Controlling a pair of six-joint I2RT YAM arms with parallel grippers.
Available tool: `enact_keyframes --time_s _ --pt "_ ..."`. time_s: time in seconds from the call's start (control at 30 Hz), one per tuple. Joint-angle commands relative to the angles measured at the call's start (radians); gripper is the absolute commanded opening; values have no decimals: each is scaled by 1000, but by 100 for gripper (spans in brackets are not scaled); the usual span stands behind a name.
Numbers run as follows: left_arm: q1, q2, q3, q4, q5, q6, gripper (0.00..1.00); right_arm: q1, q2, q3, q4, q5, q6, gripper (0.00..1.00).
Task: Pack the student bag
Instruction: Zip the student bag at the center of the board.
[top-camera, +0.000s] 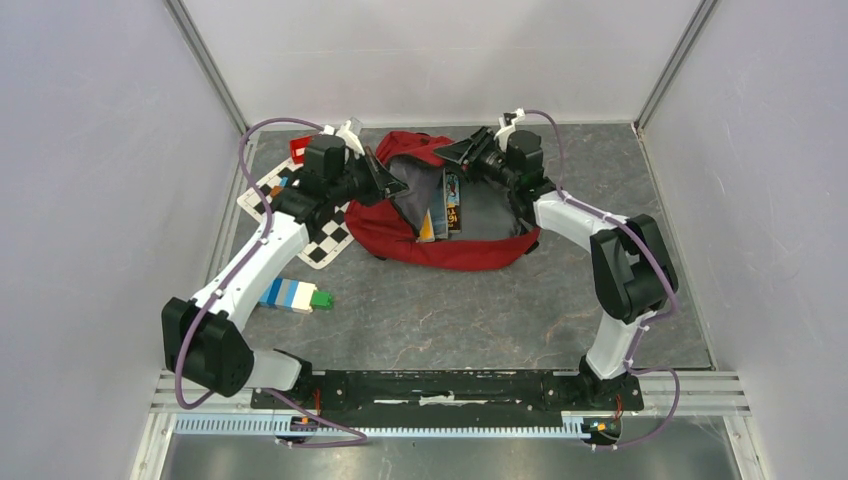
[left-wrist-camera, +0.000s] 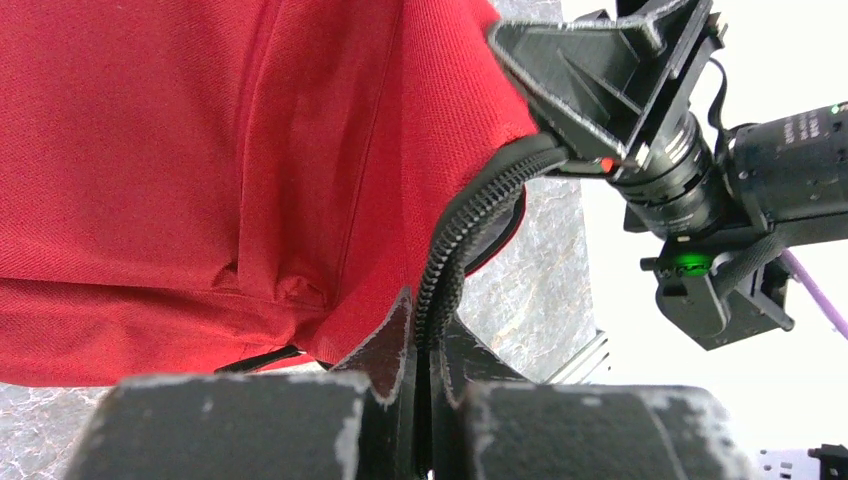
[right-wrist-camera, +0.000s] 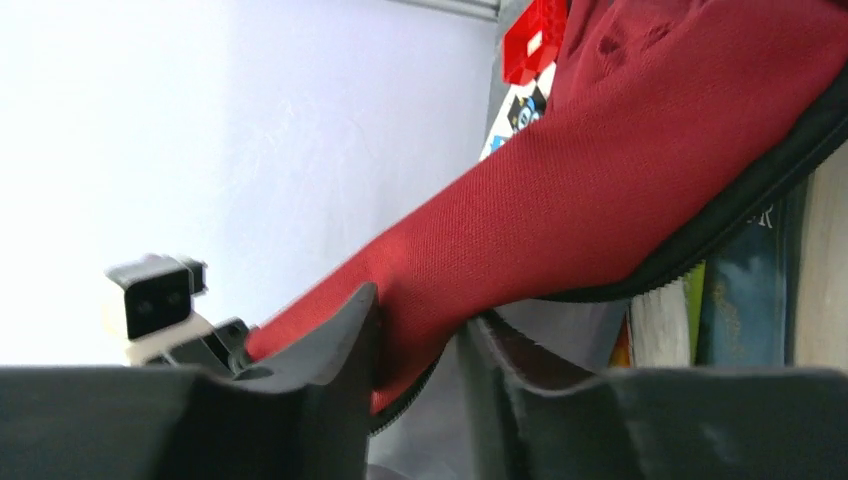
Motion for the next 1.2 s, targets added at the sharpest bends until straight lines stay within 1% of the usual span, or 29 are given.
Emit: enact_keyframes --time_s 0.0,0.03,0.07,0.23,0.3,0.43,0.5,0.57,0.6,0.63,0.73,0.77,0.83,0.87,0.93,1.0,1.03,1.1,1.17 --pt "-47 -5 17 -2 -22 95 2 -24 0 55 13 7 -18 29" --pt "-67 15 32 -11 -36 115 2 -30 -8 53 -3 7 -34 24" --pt "-85 32 49 -25 -51 135 2 -38 -22 53 -33 10 -57 23" --pt "-208 144 134 -54 -122 255 2 -102 -95 50 -217 59 -256 23" --pt "-254 209 165 -54 -129 286 2 -132 -111 55 -290 82 -369 23" --pt "-319 364 275 -79 -76 326 3 -177 -78 123 -464 82 -579 22" --pt "-353 440 351 -113 -54 370 6 -196 -60 150 -534 88 -672 22" --pt "-384 501 411 -145 -36 401 10 -224 -50 160 -561 87 -719 22" --pt "-398 527 433 -156 -24 414 16 -240 -47 160 -564 77 -733 22" --pt "-409 543 452 -161 -14 423 24 -252 -45 161 -565 69 -750 24" --pt "-428 560 471 -165 9 427 60 -296 -30 194 -613 65 -833 33" --pt "-431 553 469 -166 7 428 71 -310 -23 217 -653 83 -867 36" --pt "-433 520 451 -167 -21 422 93 -333 -19 249 -725 136 -936 49" --pt "-433 491 434 -169 -39 420 99 -341 -24 256 -760 168 -972 55" --pt "-432 425 396 -166 -84 413 100 -356 -46 258 -806 238 -1033 68" --pt "-430 349 351 -173 -133 400 100 -360 -81 258 -841 272 -1113 76" --pt "-425 318 334 -180 -163 387 100 -358 -96 257 -851 268 -1146 77" --pt "-404 256 295 -219 -227 346 100 -357 -135 243 -859 213 -1206 79" --pt "-356 211 247 -252 -267 288 100 -348 -165 221 -866 105 -1245 79"
